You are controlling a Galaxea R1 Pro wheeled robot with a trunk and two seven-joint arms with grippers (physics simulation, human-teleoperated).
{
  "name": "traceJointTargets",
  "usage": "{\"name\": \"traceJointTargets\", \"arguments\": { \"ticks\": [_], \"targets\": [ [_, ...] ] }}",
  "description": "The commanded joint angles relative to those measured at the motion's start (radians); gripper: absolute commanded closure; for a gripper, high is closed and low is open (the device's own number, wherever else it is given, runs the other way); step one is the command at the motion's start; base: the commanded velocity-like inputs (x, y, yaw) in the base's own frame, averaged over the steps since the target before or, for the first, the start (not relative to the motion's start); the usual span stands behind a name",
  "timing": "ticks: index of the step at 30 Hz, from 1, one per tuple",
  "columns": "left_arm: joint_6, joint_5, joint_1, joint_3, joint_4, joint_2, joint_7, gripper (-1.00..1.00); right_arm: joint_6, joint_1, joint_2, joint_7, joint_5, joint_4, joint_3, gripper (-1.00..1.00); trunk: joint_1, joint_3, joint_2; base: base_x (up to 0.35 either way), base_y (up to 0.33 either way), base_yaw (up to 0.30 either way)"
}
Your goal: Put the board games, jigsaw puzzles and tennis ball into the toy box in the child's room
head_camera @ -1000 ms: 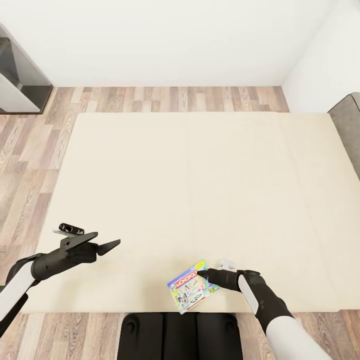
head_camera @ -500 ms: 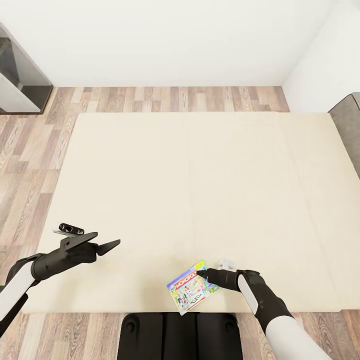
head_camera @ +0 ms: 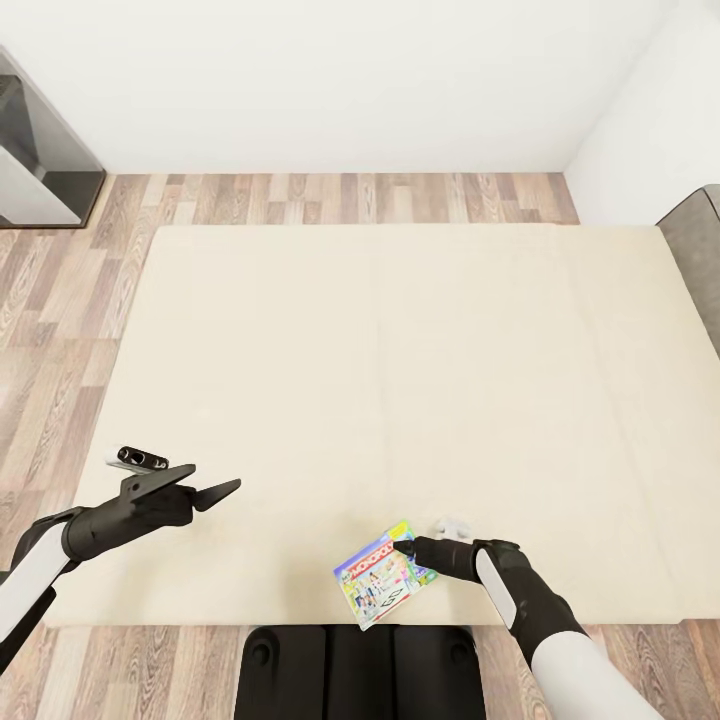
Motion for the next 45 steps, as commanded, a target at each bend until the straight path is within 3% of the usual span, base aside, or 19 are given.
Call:
{"name": "traceJointTargets", "arguments": {
  "ticks": [1,31,45],
  "targets": [
    [0.005,0.004,-0.001,-0.002,0.0,0.001,-0.002,-1.0,0.007,0.0,0.0,0.001,-0.004,-0.001,-0.002,-1.0,0.001,-0.001,-0.002,0.0,0.0,0.0],
    [0.005,0.004,-0.001,-0.002,0.0,0.001,-0.002,-1.0,0.01,-0.002,0.0,0.002,-0.003,-0.001,-0.002,-1.0,0.001,-0.001,-0.002,0.0,0.035,0.0],
    [0.005,0.004,-0.001,-0.002,0.0,0.001,-0.002,-1.0,0.014,-0.003,-0.013,-0.001,-0.001,0.002,-0.001,-1.0,0.001,-0.001,-0.002,0.0,0.0,0.0]
  ]
}}
